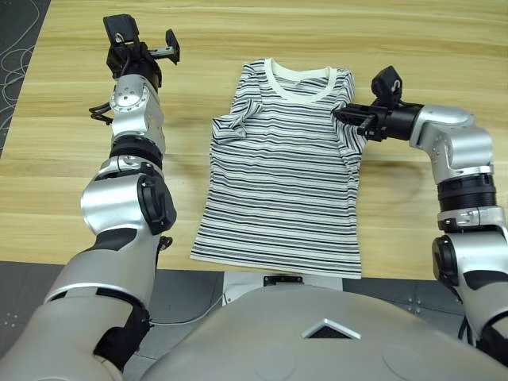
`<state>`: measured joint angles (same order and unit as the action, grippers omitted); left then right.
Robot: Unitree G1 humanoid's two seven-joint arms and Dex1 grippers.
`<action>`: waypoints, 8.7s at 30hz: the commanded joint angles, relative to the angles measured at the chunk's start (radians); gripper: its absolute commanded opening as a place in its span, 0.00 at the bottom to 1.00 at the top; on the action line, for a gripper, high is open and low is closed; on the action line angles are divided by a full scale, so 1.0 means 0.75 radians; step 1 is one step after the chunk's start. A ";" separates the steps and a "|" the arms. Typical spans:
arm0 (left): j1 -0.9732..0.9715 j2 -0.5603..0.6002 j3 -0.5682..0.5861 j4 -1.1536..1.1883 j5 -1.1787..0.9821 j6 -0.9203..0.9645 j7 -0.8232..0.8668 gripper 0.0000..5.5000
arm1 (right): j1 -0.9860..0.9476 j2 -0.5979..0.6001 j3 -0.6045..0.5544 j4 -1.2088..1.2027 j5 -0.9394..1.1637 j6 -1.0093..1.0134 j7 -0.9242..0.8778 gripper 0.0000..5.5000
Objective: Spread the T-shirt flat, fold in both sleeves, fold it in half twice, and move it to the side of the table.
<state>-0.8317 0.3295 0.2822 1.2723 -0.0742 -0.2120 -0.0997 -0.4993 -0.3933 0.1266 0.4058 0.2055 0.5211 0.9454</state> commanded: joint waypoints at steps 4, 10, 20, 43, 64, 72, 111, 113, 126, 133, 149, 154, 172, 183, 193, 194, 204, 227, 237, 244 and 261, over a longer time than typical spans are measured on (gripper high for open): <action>-0.015 -0.016 0.003 0.019 -0.007 0.011 -0.001 1.00 | -0.050 0.111 0.104 0.081 -0.054 -0.056 -0.011 0.02; -0.016 -0.018 0.006 0.024 -0.009 0.013 -0.003 1.00 | -0.027 0.151 0.148 0.147 -0.075 -0.066 0.009 0.12; -0.015 -0.019 0.011 0.029 -0.011 0.021 -0.013 1.00 | -0.038 0.160 0.115 0.136 -0.038 -0.062 0.040 0.36; 0.017 -0.024 0.024 0.040 -0.029 0.025 -0.020 1.00 | -0.309 0.331 -0.096 0.630 0.037 -0.307 -0.013 0.36; 0.029 -0.042 0.025 0.040 -0.024 0.027 -0.037 1.00 | -0.376 0.375 -0.308 1.085 0.025 -0.474 -0.069 0.36; 0.026 -0.046 0.006 0.034 -0.012 0.008 -0.055 1.00 | -0.390 0.349 -0.317 0.959 0.029 -0.463 0.058 0.36; 0.951 1.169 -0.696 -1.140 0.986 -1.589 -0.739 1.00 | 0.738 -0.770 -0.282 -0.381 -1.733 -2.842 -0.998 0.36; 1.003 1.188 -0.700 -1.147 1.007 -1.618 -0.709 1.00 | 0.804 -0.788 -0.232 -0.400 -1.696 -2.844 -0.999 0.36; 1.182 1.198 -0.845 -1.351 0.879 -1.542 -0.692 1.00 | 0.885 -0.764 0.004 -0.440 -1.631 -2.765 -0.945 0.36; 1.102 1.153 -0.965 -1.376 0.813 -1.513 -0.735 1.00 | 0.875 -0.764 0.095 -0.435 -1.610 -2.686 -0.906 0.36; 1.045 0.984 -0.998 -1.304 0.891 -1.502 -0.707 1.00 | 0.752 -0.718 0.174 -0.358 -1.754 -2.591 -1.062 0.36; 1.029 0.967 -1.021 -1.305 0.864 -1.501 -0.712 1.00 | 0.766 -0.710 0.228 -0.369 -1.836 -2.552 -1.145 0.36; 1.048 0.926 -1.019 -1.317 0.903 -1.479 -0.692 0.72 | 0.673 -0.800 0.604 -0.287 -2.222 -2.257 -1.696 0.10; 1.006 0.909 -1.037 -1.282 0.907 -1.478 -0.677 0.38 | 0.596 -0.876 0.716 -0.297 -2.196 -2.218 -1.732 0.02; 0.999 0.909 -1.035 -1.269 0.916 -1.475 -0.655 0.05 | 0.546 -0.886 0.726 -0.237 -2.047 -2.217 -1.626 0.02; 0.998 0.907 -1.027 -1.274 0.906 -1.444 -0.655 0.04 | 0.544 -0.899 0.705 -0.218 -1.933 -2.218 -1.551 0.02; 1.038 1.100 -1.095 -1.626 0.313 -0.674 -1.235 0.04 | 0.429 -1.011 0.770 -0.453 -0.598 -1.869 -0.550 0.02; 1.128 1.116 -0.784 -2.361 -0.648 0.458 -1.690 0.04 | 0.653 -1.053 0.438 -0.839 0.327 -0.703 0.598 0.02; 1.319 1.233 -0.737 -2.356 -0.530 0.361 -1.927 0.04 | 0.740 -1.041 0.321 -0.897 0.372 -0.524 0.762 0.02; 1.120 1.015 -0.699 -2.222 -0.525 0.401 -1.805 0.04 | 0.644 -0.840 0.258 -0.808 0.316 -0.546 0.649 0.02; 0.810 0.756 -0.582 -1.713 -0.514 0.383 -1.826 0.04 | 0.298 -0.439 0.125 -0.327 0.150 -0.743 0.473 0.02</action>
<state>-0.1794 0.9206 -0.1375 -0.0923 -0.5289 0.1249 -1.4794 -0.2343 -0.7509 0.2448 0.1291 0.3334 -0.0214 1.3199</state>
